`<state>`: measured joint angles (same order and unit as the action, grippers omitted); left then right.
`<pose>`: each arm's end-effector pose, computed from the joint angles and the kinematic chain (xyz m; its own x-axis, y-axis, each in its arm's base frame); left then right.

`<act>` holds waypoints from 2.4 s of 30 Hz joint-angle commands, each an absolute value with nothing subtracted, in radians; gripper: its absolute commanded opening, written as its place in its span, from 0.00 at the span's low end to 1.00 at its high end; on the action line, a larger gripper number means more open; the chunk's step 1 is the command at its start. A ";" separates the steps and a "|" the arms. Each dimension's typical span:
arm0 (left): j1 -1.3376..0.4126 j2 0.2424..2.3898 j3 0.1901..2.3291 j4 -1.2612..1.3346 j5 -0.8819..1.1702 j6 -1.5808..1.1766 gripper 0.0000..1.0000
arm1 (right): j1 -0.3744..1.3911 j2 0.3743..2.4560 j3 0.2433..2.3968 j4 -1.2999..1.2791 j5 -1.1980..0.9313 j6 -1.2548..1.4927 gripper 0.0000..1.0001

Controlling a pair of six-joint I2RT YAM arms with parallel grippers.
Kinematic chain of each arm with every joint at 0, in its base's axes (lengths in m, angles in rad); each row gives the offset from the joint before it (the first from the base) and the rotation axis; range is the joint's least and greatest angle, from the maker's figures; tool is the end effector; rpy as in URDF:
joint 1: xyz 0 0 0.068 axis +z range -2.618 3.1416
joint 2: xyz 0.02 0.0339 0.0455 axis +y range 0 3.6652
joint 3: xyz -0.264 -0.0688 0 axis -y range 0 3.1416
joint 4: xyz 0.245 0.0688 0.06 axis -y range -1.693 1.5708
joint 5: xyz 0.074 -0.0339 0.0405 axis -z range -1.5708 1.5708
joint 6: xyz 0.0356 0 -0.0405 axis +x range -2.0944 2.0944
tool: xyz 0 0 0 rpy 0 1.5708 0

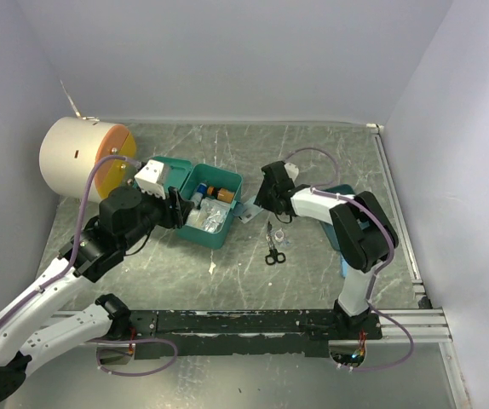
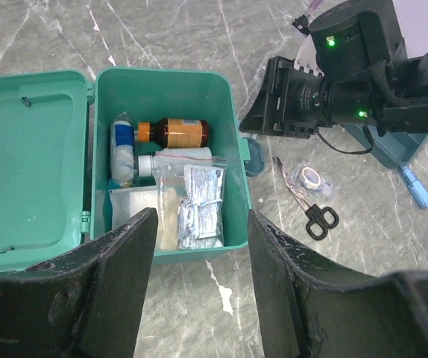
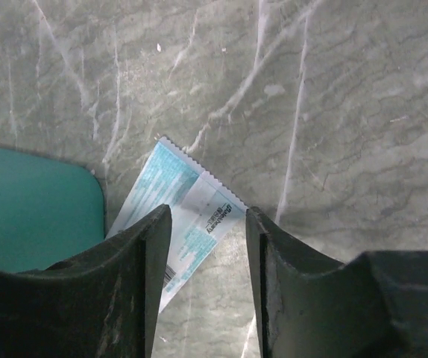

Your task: Organize the medicine kit

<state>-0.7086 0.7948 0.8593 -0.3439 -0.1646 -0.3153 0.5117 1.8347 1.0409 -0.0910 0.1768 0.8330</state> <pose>0.1409 -0.1131 0.3475 -0.3611 -0.0934 -0.9278 0.4317 0.8652 -0.2551 0.3279 0.1769 0.1514 -0.7386 0.4206 -0.5268 0.2403 0.8944 0.3772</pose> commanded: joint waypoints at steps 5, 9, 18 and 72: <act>-0.704 0.805 0.892 -0.339 -0.158 -0.325 0.63 | 0.511 1.909 1.118 -0.165 0.182 0.700 0.31; -0.706 0.806 0.889 -0.335 -0.158 -0.325 0.63 | 0.512 1.940 1.147 -0.167 0.130 0.647 0.25; -0.706 0.799 0.883 -0.330 -0.170 -0.325 0.64 | 0.512 1.946 1.130 -0.079 0.041 0.659 0.03; -0.705 0.811 0.880 -0.324 -0.230 -0.331 0.65 | 0.575 2.061 1.292 -0.402 0.369 0.737 0.10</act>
